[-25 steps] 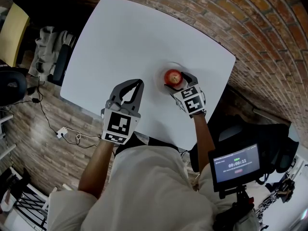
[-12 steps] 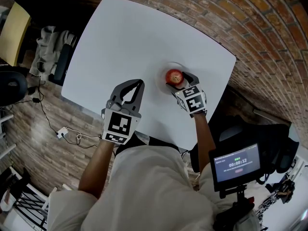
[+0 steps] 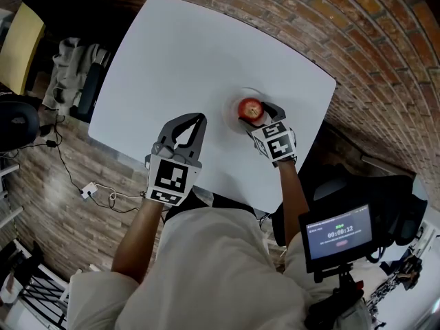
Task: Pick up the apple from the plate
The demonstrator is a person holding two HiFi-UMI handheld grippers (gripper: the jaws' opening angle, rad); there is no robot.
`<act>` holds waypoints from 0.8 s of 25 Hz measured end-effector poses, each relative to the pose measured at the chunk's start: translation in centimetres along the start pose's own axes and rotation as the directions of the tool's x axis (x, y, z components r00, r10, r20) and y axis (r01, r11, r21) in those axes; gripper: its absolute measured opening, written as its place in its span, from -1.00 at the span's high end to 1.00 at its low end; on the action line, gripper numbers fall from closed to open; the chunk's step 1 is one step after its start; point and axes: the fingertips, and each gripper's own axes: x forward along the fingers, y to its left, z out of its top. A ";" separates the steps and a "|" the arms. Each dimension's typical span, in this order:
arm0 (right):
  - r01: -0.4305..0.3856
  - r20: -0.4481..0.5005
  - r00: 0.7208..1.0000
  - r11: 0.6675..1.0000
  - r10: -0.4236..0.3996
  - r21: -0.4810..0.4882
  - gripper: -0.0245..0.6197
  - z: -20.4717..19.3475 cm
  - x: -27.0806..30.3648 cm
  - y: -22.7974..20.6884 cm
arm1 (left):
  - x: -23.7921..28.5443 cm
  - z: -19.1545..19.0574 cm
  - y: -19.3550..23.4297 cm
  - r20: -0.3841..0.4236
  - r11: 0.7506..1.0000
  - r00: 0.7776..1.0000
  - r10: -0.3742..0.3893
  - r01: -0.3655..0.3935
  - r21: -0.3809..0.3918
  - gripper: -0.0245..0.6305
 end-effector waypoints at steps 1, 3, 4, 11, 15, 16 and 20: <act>0.004 0.003 1.000 1.000 -0.004 0.000 -0.19 0.0 -0.2 0.0 | -0.1 0.1 -0.1 0.001 1.000 1.000 -0.001 0.001 0.002 0.91; 0.012 0.011 1.000 1.000 -0.012 -0.003 -0.19 0.2 -0.6 0.0 | -0.3 0.1 -0.2 0.005 1.000 1.000 -0.003 0.003 0.006 0.91; 0.014 0.016 1.000 1.000 -0.014 -0.004 -0.19 0.4 -0.8 0.1 | -0.4 0.2 -0.2 0.007 1.000 1.000 -0.004 0.004 0.007 0.91; 0.048 0.062 0.997 0.999 -0.048 0.010 -0.18 1.1 -3.2 1.1 | -1.7 1.0 -1.2 0.035 1.000 0.999 -0.016 0.015 0.027 0.91; 0.064 0.095 0.993 0.998 -0.065 0.016 -0.18 1.7 -4.6 1.8 | -2.4 1.3 -1.5 0.051 0.999 0.998 -0.021 0.019 0.036 0.91; 0.065 0.103 0.992 0.998 -0.066 0.016 -0.18 1.9 -5.0 1.9 | -2.5 1.5 -1.6 0.055 0.999 0.998 -0.023 0.021 0.040 0.91; 0.074 0.129 0.989 0.997 -0.075 0.012 -0.18 2.3 -6.7 2.7 | -3.2 2.1 -2.5 0.075 0.998 0.997 -0.034 0.030 0.057 0.91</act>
